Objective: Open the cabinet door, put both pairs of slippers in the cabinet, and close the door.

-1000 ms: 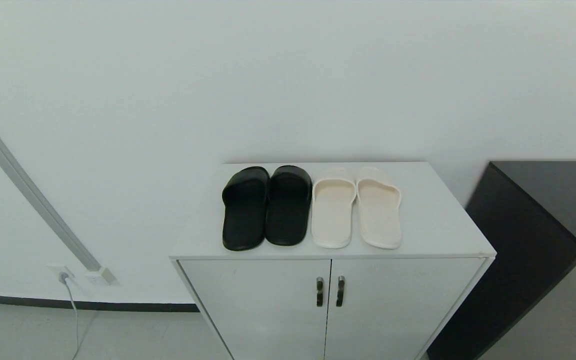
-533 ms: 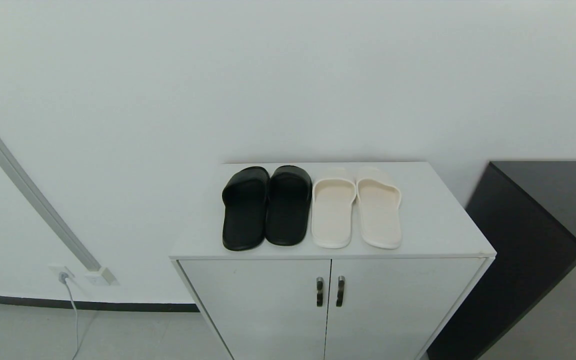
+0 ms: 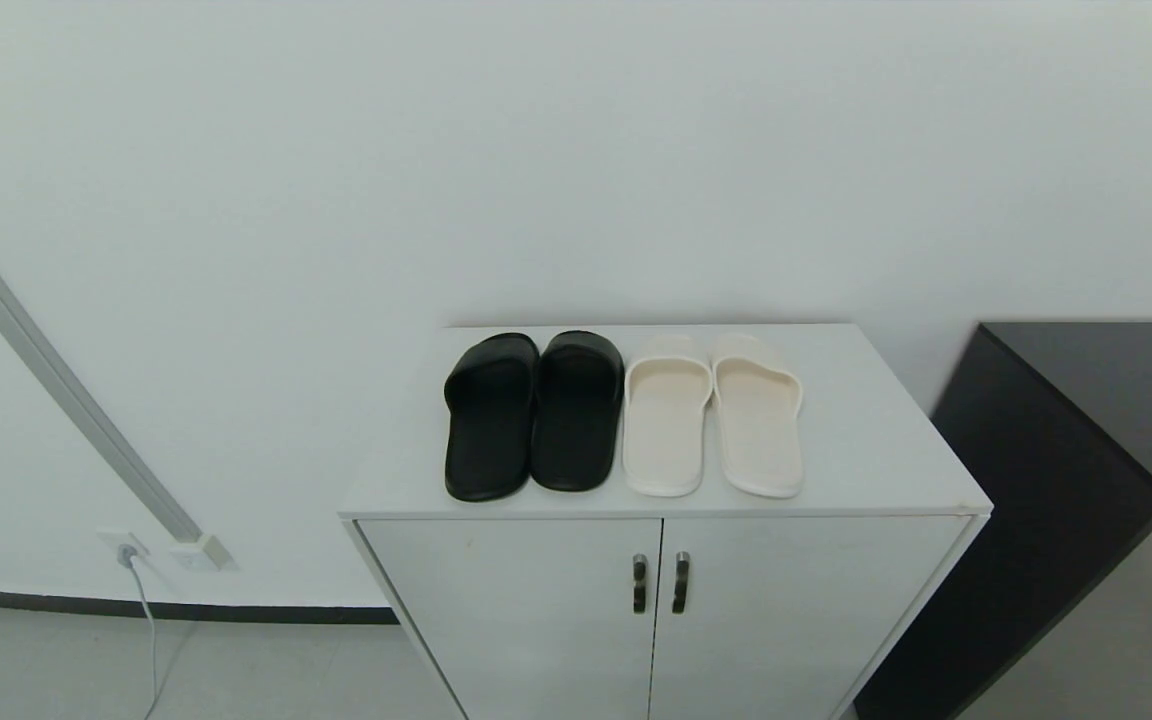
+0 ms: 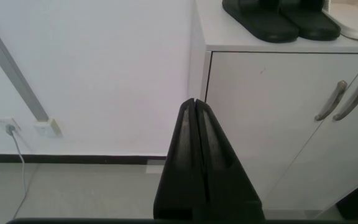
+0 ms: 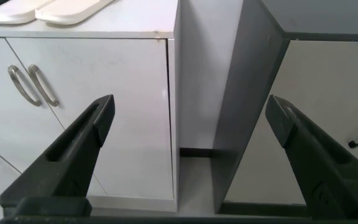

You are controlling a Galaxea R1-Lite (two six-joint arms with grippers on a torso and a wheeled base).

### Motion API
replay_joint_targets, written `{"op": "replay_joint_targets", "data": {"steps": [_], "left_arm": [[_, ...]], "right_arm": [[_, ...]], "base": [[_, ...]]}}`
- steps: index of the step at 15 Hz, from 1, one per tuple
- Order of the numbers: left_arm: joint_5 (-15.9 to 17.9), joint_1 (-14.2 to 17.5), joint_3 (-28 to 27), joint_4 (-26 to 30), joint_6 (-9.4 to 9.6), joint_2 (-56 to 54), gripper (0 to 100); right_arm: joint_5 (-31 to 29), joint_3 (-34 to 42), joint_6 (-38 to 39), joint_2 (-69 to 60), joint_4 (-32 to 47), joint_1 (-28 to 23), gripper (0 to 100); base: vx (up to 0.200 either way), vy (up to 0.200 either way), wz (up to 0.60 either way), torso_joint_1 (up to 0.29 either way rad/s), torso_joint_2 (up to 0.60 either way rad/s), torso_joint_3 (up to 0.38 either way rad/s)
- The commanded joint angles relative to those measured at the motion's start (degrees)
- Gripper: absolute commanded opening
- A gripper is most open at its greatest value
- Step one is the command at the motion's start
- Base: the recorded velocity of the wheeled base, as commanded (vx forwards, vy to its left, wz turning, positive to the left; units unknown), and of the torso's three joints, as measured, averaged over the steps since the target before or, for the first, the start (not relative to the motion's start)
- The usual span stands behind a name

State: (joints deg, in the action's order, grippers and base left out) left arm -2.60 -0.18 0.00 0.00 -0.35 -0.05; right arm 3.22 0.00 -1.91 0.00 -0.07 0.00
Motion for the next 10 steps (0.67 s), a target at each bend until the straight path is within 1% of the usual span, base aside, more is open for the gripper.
{"op": "replay_joint_targets", "data": {"steps": [1,2,3,4,5,6,7,8,9,10], "left_arm": [[0.0,0.0,0.0,0.0,-0.09,0.0,0],[-0.1,0.0,0.0,0.0,-0.09,0.0,0],[-0.1,0.0,0.0,0.0,-0.09,0.0,0],[-0.1,0.0,0.0,0.0,0.0,0.0,0],[-0.1,0.0,0.0,0.0,0.18,0.0,0],[0.0,0.0,0.0,0.0,0.0,0.0,0],[0.0,0.0,0.0,0.0,0.0,0.0,0],[0.0,0.0,0.0,0.0,0.27,0.0,0],[0.0,0.0,0.0,0.0,0.35,0.0,0],[0.0,0.0,0.0,0.0,0.44,0.0,0]], "right_arm": [[-0.1,0.0,-0.1,0.0,-0.2,0.0,100],[-0.2,-0.2,-1.1,0.0,-0.7,0.0,100],[-0.5,-6.3,0.9,1.7,-2.2,-0.1,100],[-0.1,-14.8,7.2,6.1,-1.2,0.1,100],[1.7,-18.2,9.5,9.5,2.2,0.2,100],[8.2,-17.6,6.0,12.7,7.4,0.1,100],[9.0,-17.4,5.6,13.1,7.7,0.1,100],[19.4,-16.4,4.9,19.8,8.2,0.6,100],[22.6,-17.2,4.9,24.7,7.8,0.7,100],[23.2,-18.8,4.6,29.1,7.5,1.1,100]], "base": [[0.0,0.0,0.0,0.0,0.0,0.0],[0.0,0.0,0.0,0.0,0.0,0.0],[0.0,0.0,0.0,0.0,0.0,0.0],[0.0,0.0,0.0,0.0,0.0,0.0],[0.0,0.0,0.0,0.0,0.0,0.0],[0.0,0.0,0.0,0.0,0.0,0.0],[0.0,0.0,0.0,0.0,0.0,0.0],[0.0,0.0,0.0,0.0,0.0,0.0],[0.0,0.0,0.0,0.0,0.0,0.0],[0.0,0.0,0.0,0.0,0.0,0.0]]}}
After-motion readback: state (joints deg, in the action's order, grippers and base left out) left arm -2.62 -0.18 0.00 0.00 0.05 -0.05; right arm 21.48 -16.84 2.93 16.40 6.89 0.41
